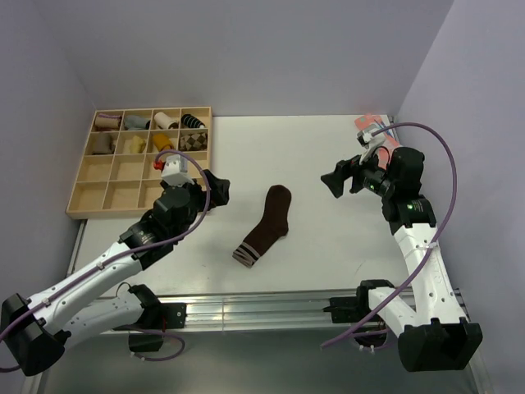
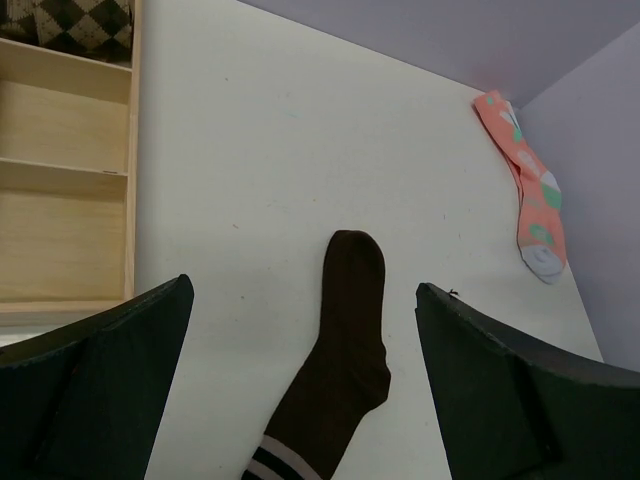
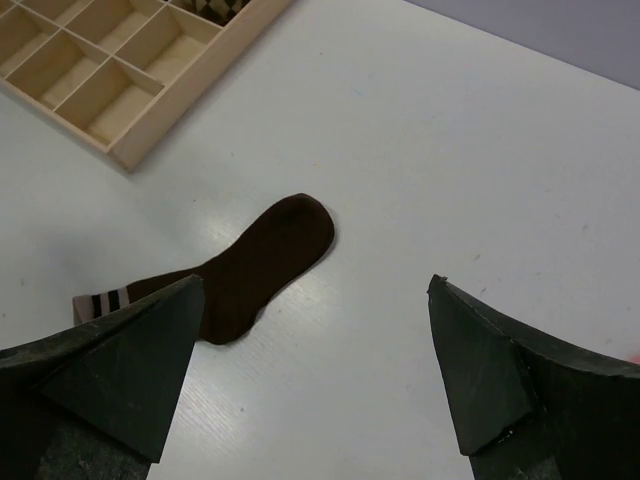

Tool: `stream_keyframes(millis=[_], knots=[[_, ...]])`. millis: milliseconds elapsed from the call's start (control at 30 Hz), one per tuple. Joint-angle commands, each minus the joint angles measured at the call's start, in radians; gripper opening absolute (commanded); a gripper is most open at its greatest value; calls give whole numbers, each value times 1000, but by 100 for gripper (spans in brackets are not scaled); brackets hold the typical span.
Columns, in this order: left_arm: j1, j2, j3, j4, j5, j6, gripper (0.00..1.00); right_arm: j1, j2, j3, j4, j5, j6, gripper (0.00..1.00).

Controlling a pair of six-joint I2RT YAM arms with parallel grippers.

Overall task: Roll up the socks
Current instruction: Roll the sock at the center of the board.

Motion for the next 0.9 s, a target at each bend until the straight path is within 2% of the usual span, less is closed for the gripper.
stream_keyframes(millis=[0, 167, 267, 400, 433, 533, 733, 867], knots=[[3, 5, 45, 16, 3, 23, 99, -4, 2, 18, 11, 26, -8, 100], [3, 14, 46, 18, 3, 20, 99, -3, 46, 49, -43, 15, -89, 100], [3, 20, 52, 13, 5, 18, 99, 14, 69, 66, -67, 54, -112, 95], [3, 19, 54, 6, -10, 4, 100, 161, 91, 76, -102, 188, -134, 92], [3, 17, 57, -14, -17, -2, 100, 247, 104, 73, -110, 227, -137, 91], [3, 2, 65, -46, -38, -34, 98, 385, 156, 57, -130, 264, -129, 84], [2, -85, 11, -111, -99, -120, 93, 572, 252, -12, -125, 331, -125, 69], [3, -147, -50, -155, -132, -193, 90, 680, 284, -62, -102, 354, -134, 67]])
